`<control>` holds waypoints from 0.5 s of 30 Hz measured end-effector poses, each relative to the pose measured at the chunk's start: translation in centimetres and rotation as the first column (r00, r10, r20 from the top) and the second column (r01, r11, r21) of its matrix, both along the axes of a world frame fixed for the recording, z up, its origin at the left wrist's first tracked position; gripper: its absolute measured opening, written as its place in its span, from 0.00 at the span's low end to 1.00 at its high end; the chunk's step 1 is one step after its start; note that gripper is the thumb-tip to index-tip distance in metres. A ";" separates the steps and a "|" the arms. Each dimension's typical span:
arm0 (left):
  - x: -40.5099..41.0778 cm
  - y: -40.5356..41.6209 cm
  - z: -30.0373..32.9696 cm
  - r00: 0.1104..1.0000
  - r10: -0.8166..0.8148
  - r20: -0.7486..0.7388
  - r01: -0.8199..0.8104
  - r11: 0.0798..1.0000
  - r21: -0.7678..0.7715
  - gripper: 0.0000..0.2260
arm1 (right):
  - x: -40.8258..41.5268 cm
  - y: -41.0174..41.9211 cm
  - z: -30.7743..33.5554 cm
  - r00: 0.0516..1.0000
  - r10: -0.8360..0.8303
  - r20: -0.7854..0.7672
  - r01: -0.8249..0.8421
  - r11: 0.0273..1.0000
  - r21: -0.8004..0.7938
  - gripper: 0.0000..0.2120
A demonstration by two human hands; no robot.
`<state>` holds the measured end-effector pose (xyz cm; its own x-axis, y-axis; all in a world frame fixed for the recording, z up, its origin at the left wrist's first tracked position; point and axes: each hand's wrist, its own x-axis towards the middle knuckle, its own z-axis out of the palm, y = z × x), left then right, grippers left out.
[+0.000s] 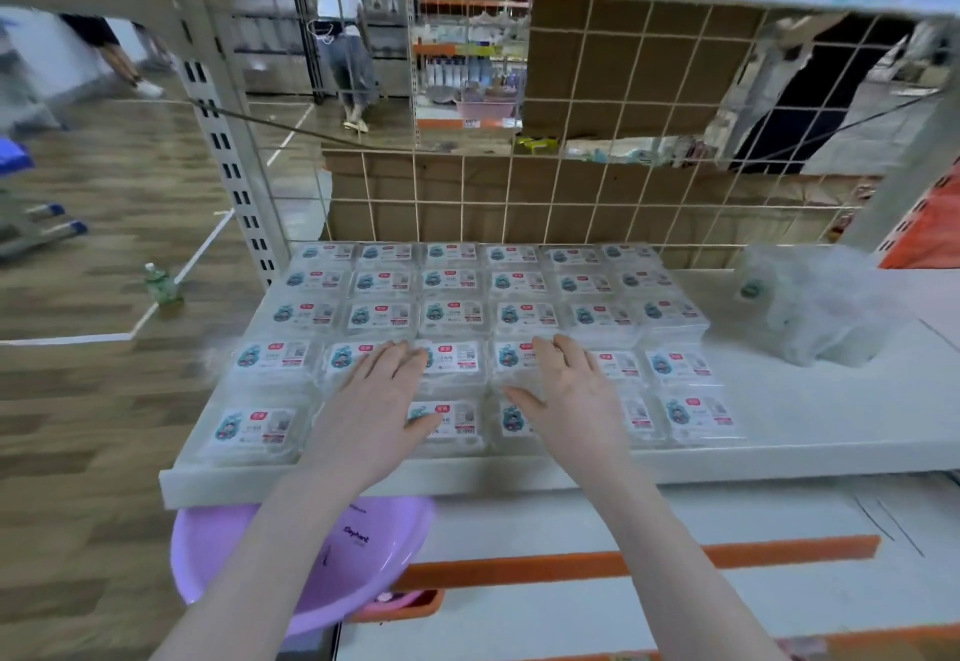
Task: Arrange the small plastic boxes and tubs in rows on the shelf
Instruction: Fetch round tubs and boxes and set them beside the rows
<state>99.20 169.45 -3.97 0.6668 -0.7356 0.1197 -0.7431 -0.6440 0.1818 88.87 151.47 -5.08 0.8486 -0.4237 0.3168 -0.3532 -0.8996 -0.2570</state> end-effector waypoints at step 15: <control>-13.4 -16.0 1.0 0.999 -0.022 -0.040 0.020 0.999 -0.040 0.30 | -20.6 -14.2 0.1 0.941 -0.308 0.139 0.308 0.951 0.023 0.20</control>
<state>85.78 153.43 -2.93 0.6561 -0.7448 0.1219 -0.7479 -0.6201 0.2368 68.29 137.30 -4.93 0.6236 -0.6579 0.4222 -0.5739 -0.7520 -0.3242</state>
